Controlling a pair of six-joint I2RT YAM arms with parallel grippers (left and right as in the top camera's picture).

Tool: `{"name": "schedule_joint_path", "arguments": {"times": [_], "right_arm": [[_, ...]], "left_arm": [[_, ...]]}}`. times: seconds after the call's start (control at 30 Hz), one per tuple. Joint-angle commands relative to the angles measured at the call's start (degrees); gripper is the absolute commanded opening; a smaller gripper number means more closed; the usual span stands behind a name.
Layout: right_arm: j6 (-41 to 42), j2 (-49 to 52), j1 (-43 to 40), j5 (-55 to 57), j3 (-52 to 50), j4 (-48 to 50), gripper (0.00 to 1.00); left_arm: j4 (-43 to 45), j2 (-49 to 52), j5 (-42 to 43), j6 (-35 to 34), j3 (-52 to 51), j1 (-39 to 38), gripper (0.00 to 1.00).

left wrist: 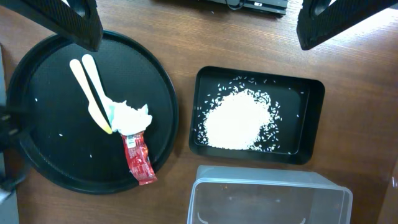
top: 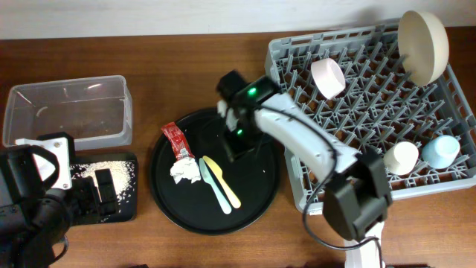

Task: Sort waste into correct bins and load items into the dishwasher rack
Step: 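Reach the right gripper to the yellow utensil and grasp it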

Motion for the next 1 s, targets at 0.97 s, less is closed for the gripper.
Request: {"name": "schedule_joint_path", "arguments": {"times": [0.97], "right_arm": [[-9.5, 12.5, 10.3, 8.4, -1.0, 5.4, 0.39]], "left_arm": [[-0.5, -0.2, 0.0, 0.0, 0.3, 0.4, 0.99]]}}
